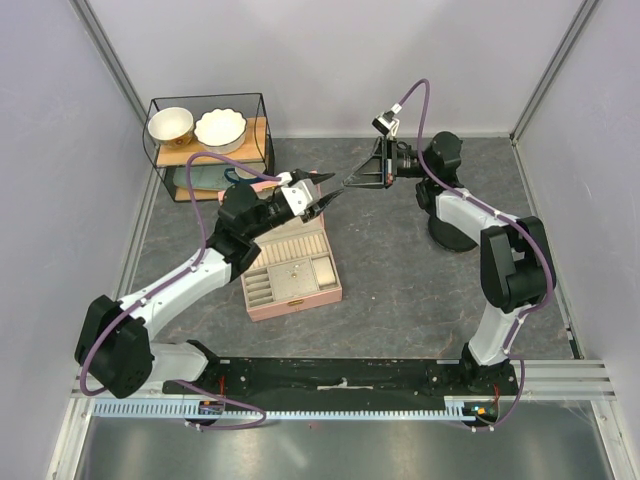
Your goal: Organize the mixed jewelry
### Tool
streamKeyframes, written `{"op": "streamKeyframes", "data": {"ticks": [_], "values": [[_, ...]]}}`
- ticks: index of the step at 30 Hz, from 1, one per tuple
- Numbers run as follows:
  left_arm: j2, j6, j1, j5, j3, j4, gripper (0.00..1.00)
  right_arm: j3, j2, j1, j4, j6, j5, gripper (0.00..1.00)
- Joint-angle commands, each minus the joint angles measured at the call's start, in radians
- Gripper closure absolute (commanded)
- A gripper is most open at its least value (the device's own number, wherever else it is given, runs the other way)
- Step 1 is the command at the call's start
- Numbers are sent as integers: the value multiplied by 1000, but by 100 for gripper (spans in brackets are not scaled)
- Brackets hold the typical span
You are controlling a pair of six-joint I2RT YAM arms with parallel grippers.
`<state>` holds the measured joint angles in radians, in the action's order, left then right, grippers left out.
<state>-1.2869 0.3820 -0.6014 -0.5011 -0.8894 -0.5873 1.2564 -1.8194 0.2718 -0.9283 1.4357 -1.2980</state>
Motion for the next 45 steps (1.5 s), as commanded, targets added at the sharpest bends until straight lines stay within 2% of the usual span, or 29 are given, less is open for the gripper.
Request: {"op": "streamKeyframes", "data": {"ticks": [1,12,22,31,45], "values": [[24,43,5,-20,23,-121,53,3,11,10,-56,2,-18,100],[9,41,5,-34,26,-120,53,6,9,17,-55,5,-20,100],[5,60,5,-50,27,-109,60,8,12,18,-58,11,-21,100],[-11,74,5,-53,23,-114,55,12,23,23,-57,15,-20,100],[-22,74,5,-51,4,-95,57,17,22,27,-58,17,-20,100]]}}
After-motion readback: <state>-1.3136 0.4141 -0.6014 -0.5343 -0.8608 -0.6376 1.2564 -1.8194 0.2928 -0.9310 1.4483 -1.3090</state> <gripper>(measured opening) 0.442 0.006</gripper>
